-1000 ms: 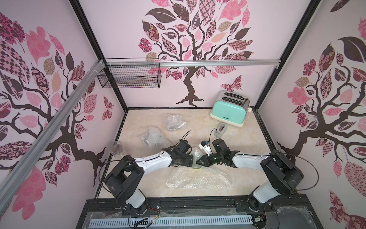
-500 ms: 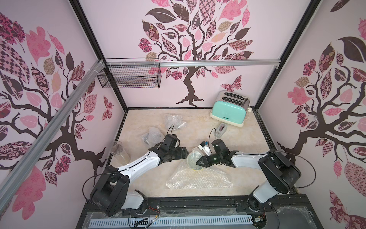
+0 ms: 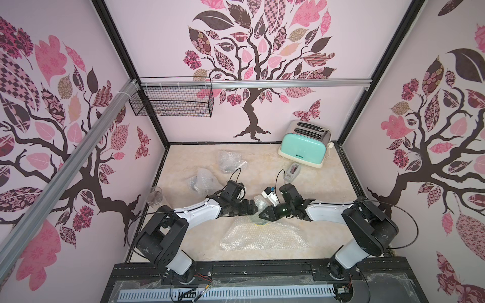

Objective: Wrap bowls in bubble wrap
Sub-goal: Wrap the bowl in bubble wrap.

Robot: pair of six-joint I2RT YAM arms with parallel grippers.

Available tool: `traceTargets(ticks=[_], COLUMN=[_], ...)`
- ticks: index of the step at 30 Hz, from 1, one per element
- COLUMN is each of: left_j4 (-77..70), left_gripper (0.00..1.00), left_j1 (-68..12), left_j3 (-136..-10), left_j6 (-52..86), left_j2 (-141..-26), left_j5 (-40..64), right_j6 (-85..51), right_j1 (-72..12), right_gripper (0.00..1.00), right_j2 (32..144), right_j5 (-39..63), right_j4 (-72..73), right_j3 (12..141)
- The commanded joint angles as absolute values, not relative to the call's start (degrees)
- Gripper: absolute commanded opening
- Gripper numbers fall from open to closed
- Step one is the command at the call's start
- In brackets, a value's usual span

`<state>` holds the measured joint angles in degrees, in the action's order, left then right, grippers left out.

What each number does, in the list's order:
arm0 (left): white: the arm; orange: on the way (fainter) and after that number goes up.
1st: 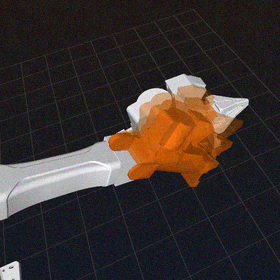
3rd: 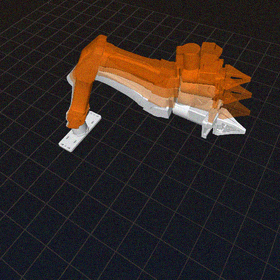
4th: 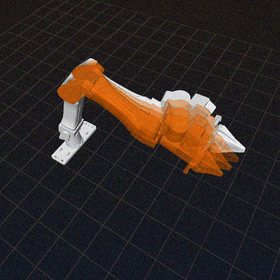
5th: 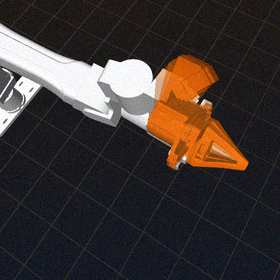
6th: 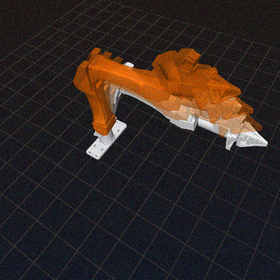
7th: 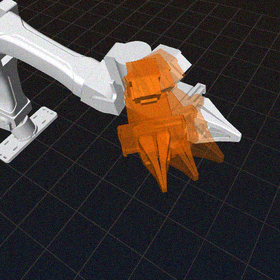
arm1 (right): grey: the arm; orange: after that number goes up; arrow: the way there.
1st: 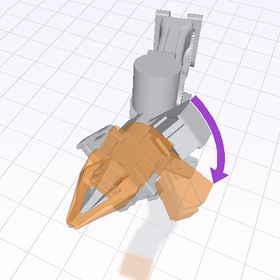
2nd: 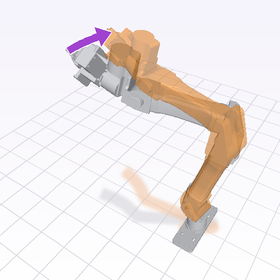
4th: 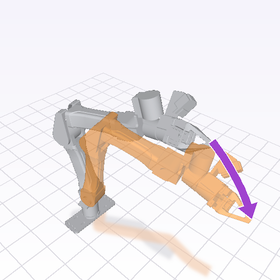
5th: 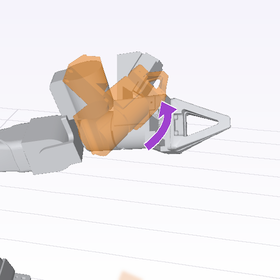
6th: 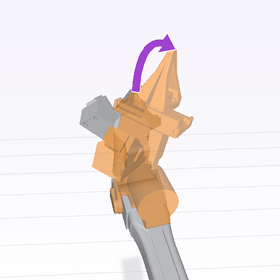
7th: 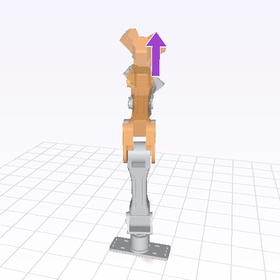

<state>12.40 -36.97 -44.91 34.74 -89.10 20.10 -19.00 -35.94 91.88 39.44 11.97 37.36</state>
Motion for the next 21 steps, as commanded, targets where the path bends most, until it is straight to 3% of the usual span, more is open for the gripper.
traceTargets(ticks=[1,6,12,19,21], left_j4=[12.3,13.92,17.92,17.85,17.64], left_gripper=[0.89,0.88,0.76,0.68,0.68], left_j1=[-37.53,-37.62,-38.09,-38.06,-38.01], left_j3=[-46.76,-47.89,-49.18,-48.17,-47.99], left_j6=[33.09,32.67,32.21,33.11,33.14], left_j2=[-90.42,-92.38,-95.71,-96.97,-97.16], left_j5=[18.96,17.91,13.37,12.22,12.22], right_j6=[-17.58,-16.99,-16.54,-16.15,-16.03], right_j1=[-36.82,-37.33,-37.69,-37.69,-37.67], right_gripper=[0.19,0.2,0.23,0.51,0.55], right_j2=[93.33,94.04,92.64,84.54,80.93], right_j5=[39.71,39.22,38.05,33.17,31.08], right_j4=[10.28,9.19,8.26,7.3,7.12], right_j3=[38.85,39.6,40.01,38.87,37.96])
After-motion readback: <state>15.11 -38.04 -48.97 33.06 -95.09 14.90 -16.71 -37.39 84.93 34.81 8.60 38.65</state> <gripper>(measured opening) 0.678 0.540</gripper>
